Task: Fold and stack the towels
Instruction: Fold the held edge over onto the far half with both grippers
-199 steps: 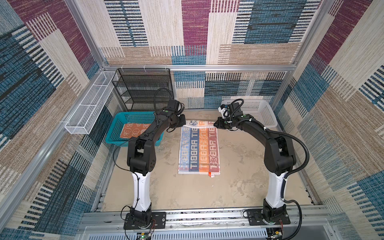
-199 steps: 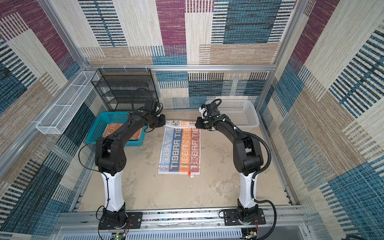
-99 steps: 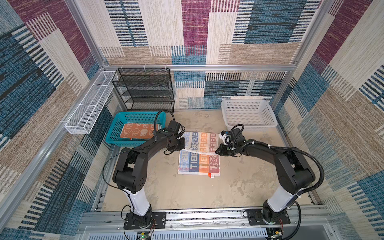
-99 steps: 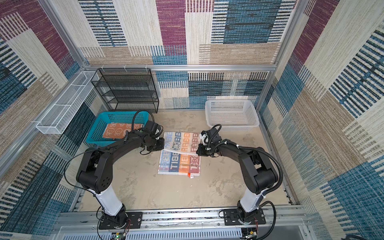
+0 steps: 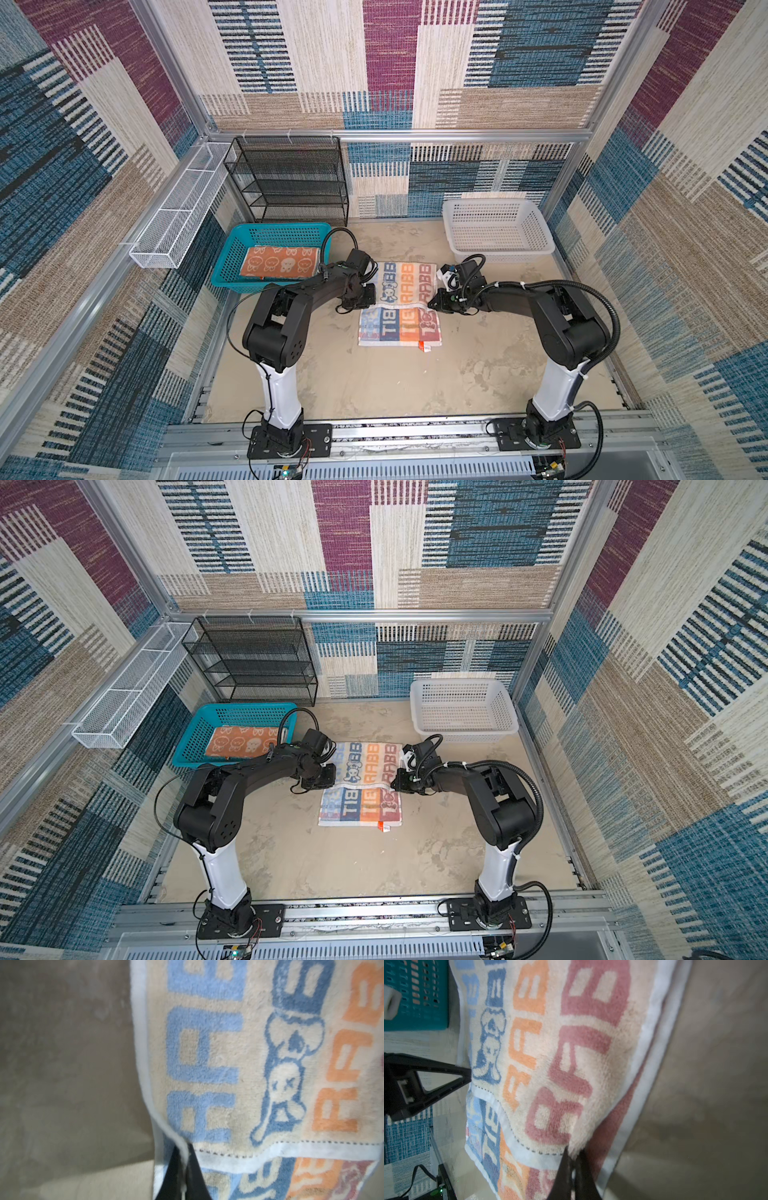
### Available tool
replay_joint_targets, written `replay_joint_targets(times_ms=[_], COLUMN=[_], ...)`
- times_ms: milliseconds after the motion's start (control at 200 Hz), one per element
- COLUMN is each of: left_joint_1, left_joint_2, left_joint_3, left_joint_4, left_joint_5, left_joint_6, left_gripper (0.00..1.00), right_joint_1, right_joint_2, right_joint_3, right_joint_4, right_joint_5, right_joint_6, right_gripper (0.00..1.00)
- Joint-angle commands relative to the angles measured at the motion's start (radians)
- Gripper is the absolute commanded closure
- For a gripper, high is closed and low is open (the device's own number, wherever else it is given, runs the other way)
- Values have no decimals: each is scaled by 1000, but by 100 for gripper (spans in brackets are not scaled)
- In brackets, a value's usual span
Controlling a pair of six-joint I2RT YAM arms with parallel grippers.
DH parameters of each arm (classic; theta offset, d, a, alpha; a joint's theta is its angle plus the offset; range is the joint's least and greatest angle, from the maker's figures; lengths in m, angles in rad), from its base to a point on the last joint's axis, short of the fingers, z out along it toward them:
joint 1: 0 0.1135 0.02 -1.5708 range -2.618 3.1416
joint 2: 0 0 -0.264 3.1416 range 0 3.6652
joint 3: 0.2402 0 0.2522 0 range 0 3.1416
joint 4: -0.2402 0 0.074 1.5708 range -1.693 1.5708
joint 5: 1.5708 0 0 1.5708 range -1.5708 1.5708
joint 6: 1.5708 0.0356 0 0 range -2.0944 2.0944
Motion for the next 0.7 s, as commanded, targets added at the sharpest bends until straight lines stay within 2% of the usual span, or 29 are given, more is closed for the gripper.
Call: replay_joint_targets(times_ms=[0, 140, 331, 446, 696], left_joint_1=[21, 46, 51, 46, 31], left_joint_2=[48, 75, 50, -11, -207], left_joint_3=[83, 213, 331, 314, 134], left_joint_4=[-40, -103, -173, -197, -195], left_joint_5=[-38, -64, -33, -33, -31], left_joint_6=[27, 41, 53, 59, 46], left_gripper=[100, 100, 100, 100, 100], right_joint_1=[-15, -38, -44, -43, -39], right_joint_2=[50, 77, 41, -30, -215], right_joint_3=[85, 202, 302, 287, 138], right_joint_4=[-61, -122, -208, -228, -232], right_joint_5=[35, 37, 50, 48, 47], right_joint_6=[-33, -51, -77, -77, -69], right_gripper=[100, 100, 100, 100, 100])
